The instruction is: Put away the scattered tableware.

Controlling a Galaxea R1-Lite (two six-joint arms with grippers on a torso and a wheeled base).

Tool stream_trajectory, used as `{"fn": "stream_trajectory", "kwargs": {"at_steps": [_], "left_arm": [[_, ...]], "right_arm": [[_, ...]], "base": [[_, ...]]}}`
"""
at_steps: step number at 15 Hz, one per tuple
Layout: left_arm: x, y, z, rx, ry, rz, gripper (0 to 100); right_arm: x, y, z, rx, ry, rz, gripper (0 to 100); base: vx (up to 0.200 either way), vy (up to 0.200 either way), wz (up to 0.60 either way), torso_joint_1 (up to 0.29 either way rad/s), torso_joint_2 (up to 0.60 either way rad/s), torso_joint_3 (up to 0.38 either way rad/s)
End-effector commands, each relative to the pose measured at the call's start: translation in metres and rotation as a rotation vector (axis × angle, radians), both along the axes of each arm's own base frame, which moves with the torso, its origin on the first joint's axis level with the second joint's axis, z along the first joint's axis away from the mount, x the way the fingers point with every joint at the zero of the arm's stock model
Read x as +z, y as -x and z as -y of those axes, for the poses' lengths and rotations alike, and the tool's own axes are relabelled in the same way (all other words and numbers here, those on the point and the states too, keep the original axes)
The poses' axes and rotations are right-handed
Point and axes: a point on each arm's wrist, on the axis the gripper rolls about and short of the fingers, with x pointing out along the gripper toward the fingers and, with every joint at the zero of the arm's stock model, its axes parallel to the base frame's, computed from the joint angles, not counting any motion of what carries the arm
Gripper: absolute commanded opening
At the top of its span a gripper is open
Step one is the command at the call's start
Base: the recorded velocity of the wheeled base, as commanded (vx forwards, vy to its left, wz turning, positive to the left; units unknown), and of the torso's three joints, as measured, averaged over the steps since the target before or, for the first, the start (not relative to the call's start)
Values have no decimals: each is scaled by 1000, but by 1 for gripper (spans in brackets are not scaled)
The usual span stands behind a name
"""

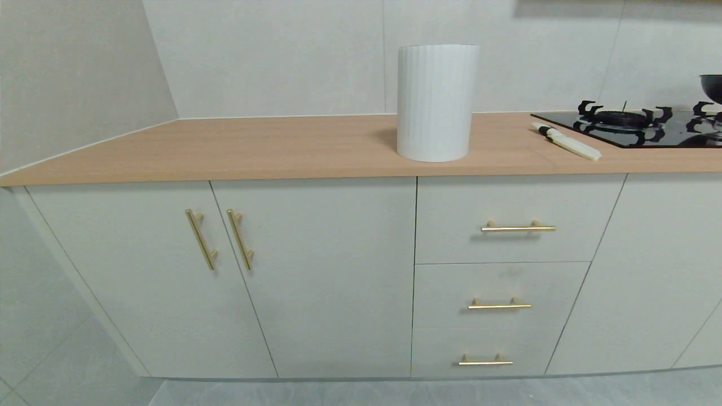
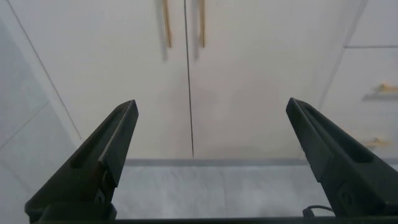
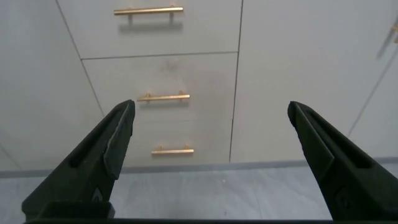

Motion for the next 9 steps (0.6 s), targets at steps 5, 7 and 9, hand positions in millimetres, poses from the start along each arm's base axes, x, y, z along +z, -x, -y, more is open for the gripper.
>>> {"fn": "stream_trajectory", "kwargs": {"at_steps": [5,7,9], "left_arm": [[0,0,0,0,0,0,100],[0,0,0,0,0,0,100],[0,0,0,0,0,0,100]], "right_arm": [[0,0,0,1,0,-2,100],[0,0,0,1,0,-2,100],[0,0,0,1,0,-2,100]], "base": [[200,0,0,0,2,1],[200,0,0,-2,2,5],[200,0,0,5,5,2]]}}
